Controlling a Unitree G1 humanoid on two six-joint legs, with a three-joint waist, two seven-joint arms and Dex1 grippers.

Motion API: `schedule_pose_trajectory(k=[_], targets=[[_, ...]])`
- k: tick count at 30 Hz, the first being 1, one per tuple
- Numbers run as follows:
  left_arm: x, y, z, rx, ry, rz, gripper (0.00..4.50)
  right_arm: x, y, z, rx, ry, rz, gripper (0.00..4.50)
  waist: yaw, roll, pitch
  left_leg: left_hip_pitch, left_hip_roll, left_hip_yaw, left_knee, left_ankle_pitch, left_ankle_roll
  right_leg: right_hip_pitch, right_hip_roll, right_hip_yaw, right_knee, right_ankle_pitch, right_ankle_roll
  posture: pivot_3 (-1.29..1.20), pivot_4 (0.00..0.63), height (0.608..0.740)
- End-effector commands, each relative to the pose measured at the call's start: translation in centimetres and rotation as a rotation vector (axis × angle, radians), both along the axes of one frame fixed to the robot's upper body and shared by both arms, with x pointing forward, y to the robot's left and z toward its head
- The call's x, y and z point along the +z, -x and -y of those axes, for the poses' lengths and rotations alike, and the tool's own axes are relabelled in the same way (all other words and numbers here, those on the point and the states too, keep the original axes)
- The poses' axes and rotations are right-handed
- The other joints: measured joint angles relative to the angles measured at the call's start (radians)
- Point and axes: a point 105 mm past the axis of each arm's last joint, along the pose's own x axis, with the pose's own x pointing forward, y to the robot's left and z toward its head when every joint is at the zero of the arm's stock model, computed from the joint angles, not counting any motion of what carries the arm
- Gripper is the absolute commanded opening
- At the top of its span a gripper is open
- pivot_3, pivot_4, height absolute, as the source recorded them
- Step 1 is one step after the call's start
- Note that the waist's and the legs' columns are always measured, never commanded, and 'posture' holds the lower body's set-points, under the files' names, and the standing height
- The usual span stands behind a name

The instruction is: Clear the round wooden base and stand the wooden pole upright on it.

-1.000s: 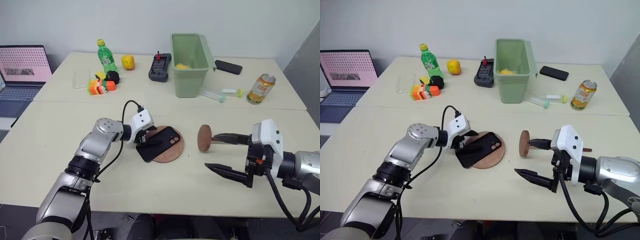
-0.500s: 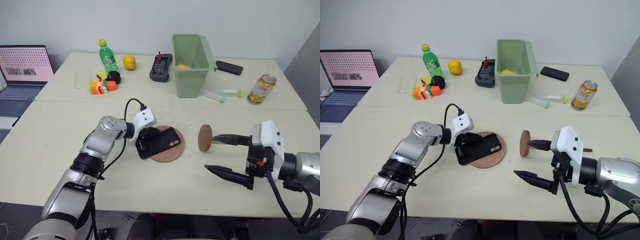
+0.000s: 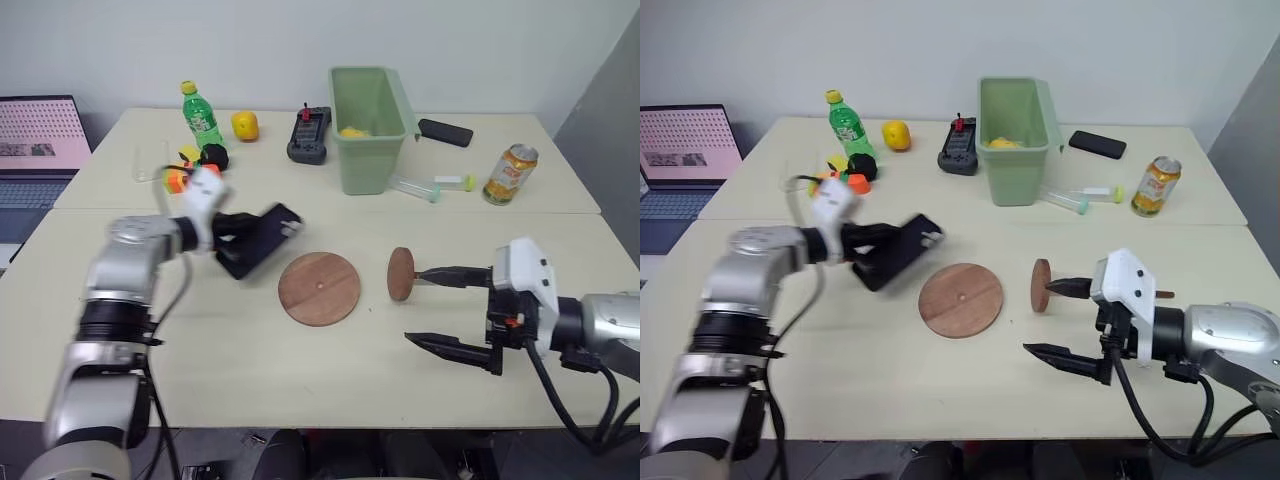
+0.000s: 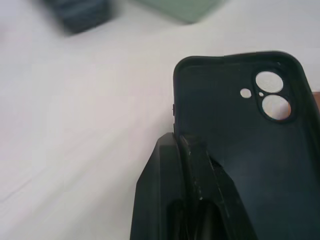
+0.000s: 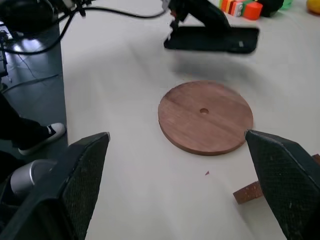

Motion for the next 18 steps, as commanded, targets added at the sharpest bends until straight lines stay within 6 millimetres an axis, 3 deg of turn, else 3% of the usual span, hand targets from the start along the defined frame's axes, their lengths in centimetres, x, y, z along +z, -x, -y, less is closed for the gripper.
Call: schedule_pose_trajectory(k=[1,3,10,18], targets=[[-1.1,1.6,-5.7,0.156,-0.002,-0.018,0.03,0.8,-0.5,-1.3,0.068,-0.011,0.057,4.50,0.001,0.000,0.000,-0.001,0.000,0.000,0.000,0.000,0.000,-0.001,-0.001,0.000,0.000,0.000,0.000,0.00,0.150,0.740],[-1.6,2.5,-8.2,0.230,-0.023,-0.015,0.03,0.9,-0.8,-2.2,0.119,-0.012,0.065,4.50,0.006,0.000,0.000,-0.002,0.000,0.000,0.000,0.000,0.000,-0.002,-0.001,0.000,0.000,0.000,0.000,0.00,0.150,0.740],[-2.7,3.5,-12.2,0.446,0.037,0.033,0.03,1.0,-1.4,-3.8,0.214,-0.008,0.083,4.50,0.036,-0.004,0.001,-0.005,-0.003,-0.001,0.002,0.000,0.000,-0.004,-0.005,-0.001,0.000,0.000,0.000,0.00,0.150,0.740],[-2.9,4.0,-13.4,0.508,0.012,0.059,1.64,1.4,-1.5,-4.2,0.245,-0.027,0.097,4.50,0.029,-0.004,0.001,-0.006,-0.002,0.000,0.002,0.000,0.000,-0.005,-0.005,-0.001,0.001,0.000,0.000,0.00,0.150,0.740]])
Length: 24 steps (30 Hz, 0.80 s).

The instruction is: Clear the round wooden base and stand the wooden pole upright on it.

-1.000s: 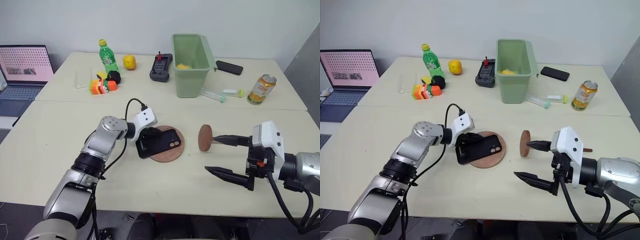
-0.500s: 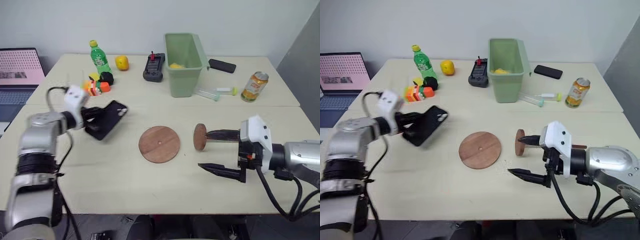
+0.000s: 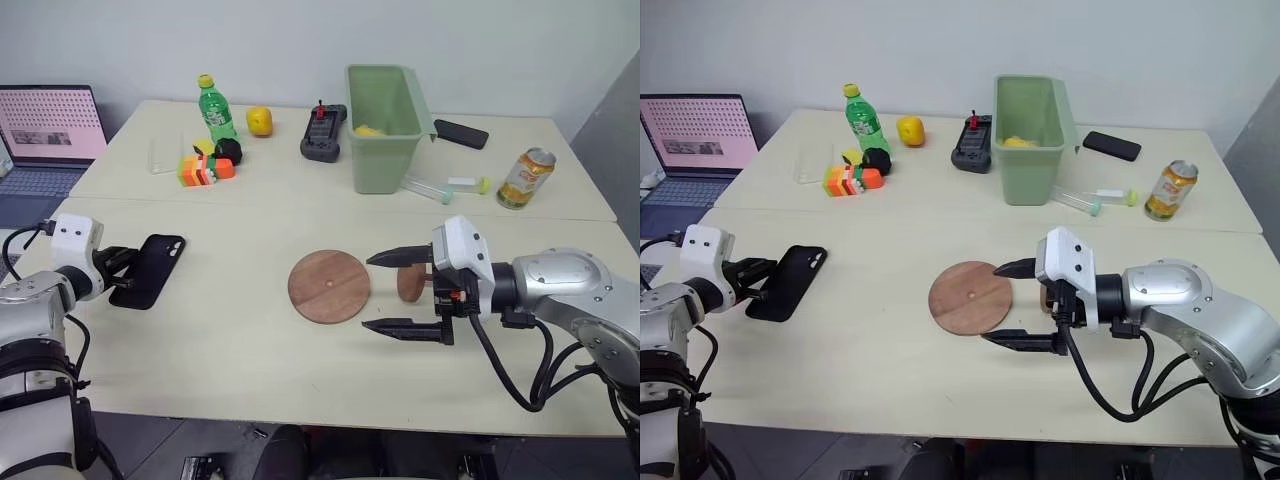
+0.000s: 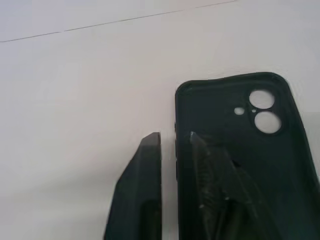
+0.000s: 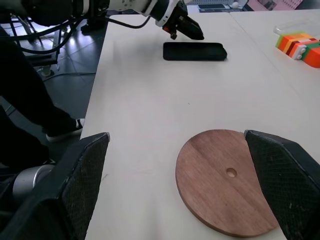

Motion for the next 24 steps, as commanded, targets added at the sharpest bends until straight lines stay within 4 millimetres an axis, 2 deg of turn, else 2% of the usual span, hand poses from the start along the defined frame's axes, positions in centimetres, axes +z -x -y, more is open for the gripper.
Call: schedule_pose_trajectory(k=[1,3,5,7,8,9,11,14,16,19,24], targets=[[1.7,0.2,-1.0,0.037,-0.031,0.076,1.83,1.1,0.3,-0.2,0.026,-0.027,0.055,4.50,-0.003,0.000,0.000,0.000,0.000,0.000,0.000,0.000,0.000,0.000,0.000,0.000,0.000,0.000,0.000,0.00,0.150,0.740],[2.7,0.3,-1.1,0.032,-0.073,0.110,2.27,1.3,0.3,-0.1,0.019,-0.039,0.066,4.50,-0.006,0.000,0.000,0.000,0.000,0.000,0.000,0.000,0.000,0.000,0.000,0.000,0.000,0.000,0.000,0.00,0.150,0.740],[4.3,0.3,-0.1,-0.043,-0.132,0.166,2.67,1.7,0.3,0.3,0.001,-0.055,0.079,4.50,-0.009,0.000,0.000,0.000,0.000,0.000,0.000,0.000,0.000,0.000,0.000,0.000,0.000,0.000,0.000,0.00,0.150,0.740],[5.9,0.2,2.1,-0.155,-0.159,0.210,3.07,2.1,0.2,0.8,-0.024,-0.069,0.092,4.50,-0.008,0.000,0.000,0.000,0.001,0.000,0.000,0.000,0.000,0.000,0.000,0.001,0.000,0.000,0.000,0.00,0.150,0.740],[6.8,0.2,4.4,-0.264,-0.162,0.226,3.27,2.4,0.1,1.3,-0.050,-0.076,0.097,4.50,-0.006,0.000,0.000,-0.001,0.001,-0.001,0.000,0.000,0.000,0.000,0.000,0.001,0.000,0.000,0.000,0.00,0.150,0.740],[7.3,0.3,6.1,-0.343,-0.162,0.233,3.27,2.6,0.1,1.7,-0.068,-0.080,0.100,4.50,-0.004,0.000,0.000,-0.001,0.001,-0.001,0.000,0.000,0.000,0.000,0.000,0.002,0.000,0.000,0.000,0.00,0.150,0.740],[7.9,0.7,8.7,-0.455,-0.155,0.234,3.27,2.8,0.1,2.4,-0.097,-0.084,0.105,4.50,-0.001,0.000,0.000,-0.003,0.001,-0.002,0.000,0.000,0.000,0.000,-0.001,0.002,0.000,0.000,0.000,0.00,0.150,0.740],[9.4,1.7,16.9,-0.805,-0.120,0.203,3.27,2.9,-0.1,5.2,-0.221,-0.030,0.104,4.50,0.007,0.000,0.000,-0.003,0.000,-0.002,0.000,0.000,0.000,0.000,-0.001,0.002,0.000,0.000,0.000,0.00,0.150,0.740],[9.3,2.7,20.1,-0.948,-0.106,0.156,3.27,2.3,-0.3,6.7,-0.293,0.024,0.089,4.50,0.012,0.000,0.000,-0.005,-0.001,-0.002,0.001,0.000,0.000,0.000,0.000,0.001,-0.001,0.000,0.000,0.00,0.150,0.740],[7.6,4.4,23.6,-1.135,-0.126,0.044,3.27,0.7,-1.3,9.3,-0.411,0.180,0.074,4.50,0.008,0.000,0.000,-0.003,-0.001,0.001,0.001,0.000,0.000,0.000,0.002,0.002,0.000,0.000,0.000,0.00,0.150,0.740],[7.0,4.9,27.7,-1.310,-0.197,0.034,3.27,-0.9,-3.1,10.4,-0.447,0.320,0.059,4.50,-0.014,0.001,0.001,0.002,0.000,0.004,-0.001,0.000,0.000,0.002,0.005,0.003,0.001,0.000,0.000,0.00,0.150,0.740]])
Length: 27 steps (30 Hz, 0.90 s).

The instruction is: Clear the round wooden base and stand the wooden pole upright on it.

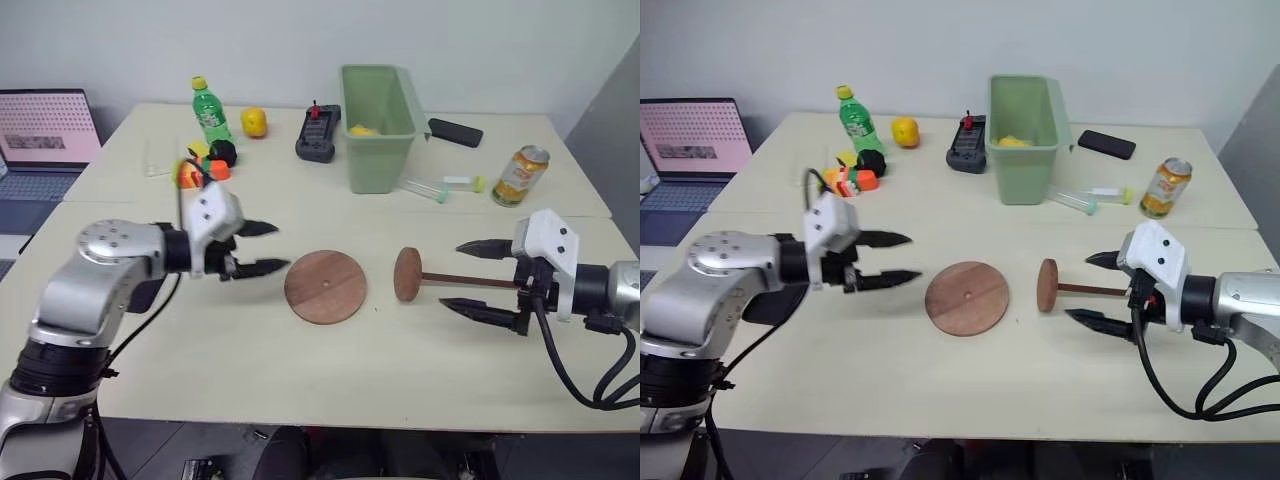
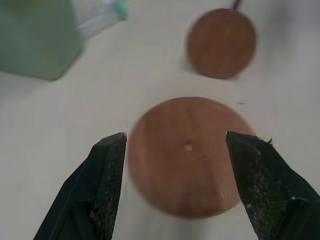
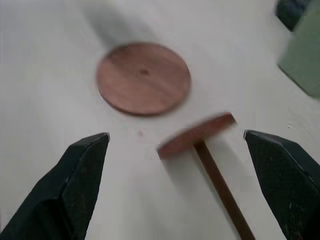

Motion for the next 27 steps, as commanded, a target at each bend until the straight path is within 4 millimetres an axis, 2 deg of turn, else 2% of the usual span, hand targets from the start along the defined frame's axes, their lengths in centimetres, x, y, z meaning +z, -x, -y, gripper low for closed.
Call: schedule_pose_trajectory(k=[1,5,10,16,22,26,27], targets=[[0.8,0.5,2.7,-0.133,-0.055,0.073,3.27,-0.5,-1.2,0.0,0.019,0.093,0.012,4.50,-0.002,0.000,0.001,0.000,0.000,0.001,0.000,0.000,0.000,0.000,0.001,0.000,0.000,0.000,0.000,0.00,0.150,0.740],[0.8,0.4,4.5,-0.200,-0.085,0.106,3.27,-2.7,-2.9,0.0,0.044,0.252,-0.043,4.50,-0.002,0.001,0.001,0.000,0.001,0.001,0.000,0.000,0.000,0.000,0.004,0.000,-0.001,0.000,0.000,0.00,0.150,0.740],[0.5,0.6,6.0,-0.246,-0.086,0.124,3.27,-4.2,-4.8,0.0,0.070,0.359,-0.137,4.50,0.000,0.002,0.002,-0.001,0.001,0.000,0.001,0.000,0.000,-0.001,0.003,0.001,-0.001,0.000,0.000,0.00,0.150,0.740],[-0.6,0.3,6.9,-0.252,-0.111,0.156,3.27,-4.8,-7.1,0.4,0.136,0.503,-0.216,4.50,0.000,0.002,0.002,-0.002,0.000,0.000,0.001,0.000,0.000,-0.002,0.001,0.001,-0.001,0.000,0.000,0.00,0.150,0.740],[-1.6,0.1,7.1,-0.229,-0.113,0.171,3.27,-5.0,-8.6,0.2,0.226,0.632,-0.316,4.50,-0.001,0.003,0.003,-0.002,0.000,0.000,0.001,0.000,-0.001,-0.002,-0.001,0.001,-0.001,0.000,0.000,0.00,0.150,0.740],[-1.8,0.2,7.3,-0.226,-0.114,0.176,3.31,-4.9,-9.6,-0.1,0.241,0.658,-0.330,3.98,0.000,0.003,0.003,-0.002,0.000,-0.001,0.001,0.000,-0.001,-0.003,-0.002,0.000,-0.001,0.000,0.000,0.00,0.150,0.740],[-1.8,0.2,7.3,-0.224,-0.114,0.179,3.31,-4.9,-9.6,-0.1,0.246,0.660,-0.334,3.72,0.000,0.003,0.003,-0.002,0.000,-0.001,0.001,0.000,-0.001,-0.003,-0.002,0.000,-0.001,0.000,0.000,0.00,0.150,0.740]])
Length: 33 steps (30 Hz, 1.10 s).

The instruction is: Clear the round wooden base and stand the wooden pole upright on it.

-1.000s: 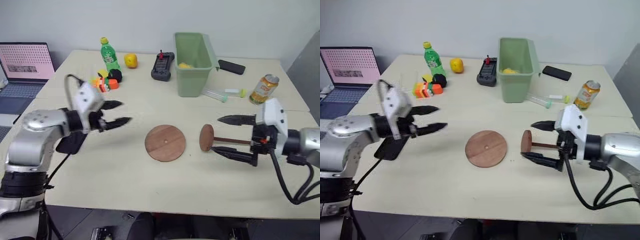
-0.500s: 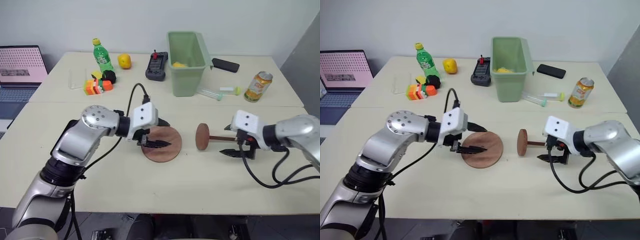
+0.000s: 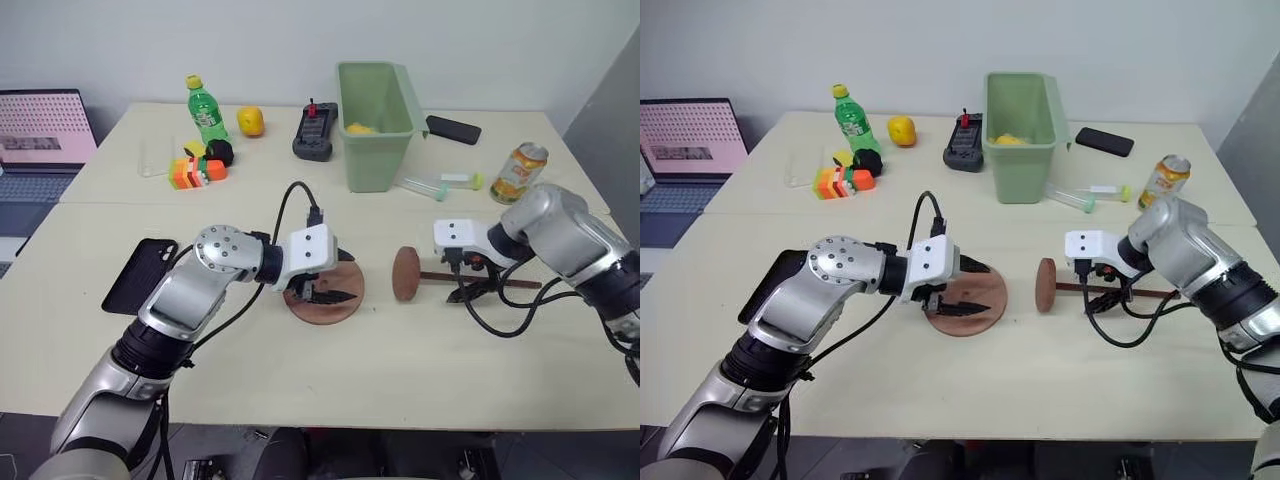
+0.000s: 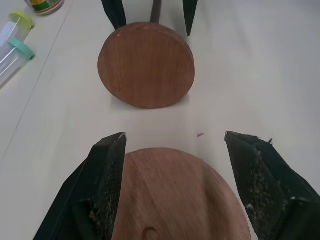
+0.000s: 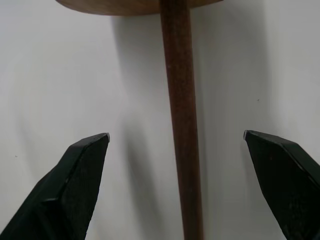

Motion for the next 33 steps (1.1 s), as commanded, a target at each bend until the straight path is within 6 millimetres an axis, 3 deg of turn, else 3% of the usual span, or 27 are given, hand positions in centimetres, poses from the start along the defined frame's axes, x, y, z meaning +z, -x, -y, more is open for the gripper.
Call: schedule_pose_trajectory(k=[1,15,18,20,23,27,33], targets=[[0.6,0.2,0.4,-0.009,0.017,0.046,3.31,1.1,-0.7,-0.1,0.038,0.030,0.009,3.51,0.001,0.000,0.000,0.000,0.000,0.000,0.000,0.000,0.000,0.000,0.000,0.000,0.000,0.000,0.000,0.00,0.150,0.740],[0.0,-0.2,-0.2,0.001,-0.002,0.034,3.31,1.2,-1.0,-1.0,0.036,-0.002,-0.021,0.23,0.000,0.000,0.000,0.000,0.000,0.000,0.000,0.000,-0.001,0.000,-0.001,0.000,0.000,0.000,0.000,0.00,0.150,0.740],[-0.1,-0.5,-0.9,0.011,-0.013,0.032,3.31,1.6,-1.2,-1.0,0.018,-0.033,-0.001,0.22,0.000,0.000,0.000,0.000,0.000,0.000,0.000,0.000,-0.001,0.000,-0.001,0.000,0.001,0.000,0.000,0.00,0.150,0.740],[0.3,-1.1,-2.3,0.051,-0.011,0.024,3.31,3.2,-1.3,-1.7,0.007,-0.125,0.058,0.22,0.000,0.001,0.000,0.000,0.000,0.000,0.000,0.000,-0.001,0.000,-0.001,0.000,0.001,0.000,0.000,0.00,0.150,0.740],[0.8,-1.9,-6.0,0.148,-0.017,0.020,3.31,8.2,-0.6,-4.2,0.019,-0.387,0.225,0.22,-0.002,0.001,0.001,0.000,0.000,0.000,0.000,0.000,-0.001,-0.001,-0.001,0.000,0.001,0.000,0.000,0.00,0.150,0.740],[1.5,-1.6,-10.0,0.243,0.006,0.002,3.31,12.5,2.6,-7.0,0.054,-0.715,0.360,0.22,-0.007,0.002,0.001,-0.001,0.002,-0.001,-0.002,0.000,-0.001,-0.003,-0.001,-0.001,0.001,0.000,0.000,0.00,0.150,0.740],[1.4,1.0,-12.4,0.228,-0.026,-0.037,3.31,14.6,5.9,-11.1,0.092,-1.141,0.452,0.22,-0.003,0.002,0.001,-0.003,0.002,-0.002,-0.001,0.000,0.000,-0.003,-0.001,-0.001,0.002,0.000,0.000,0.00,0.150,0.740]])
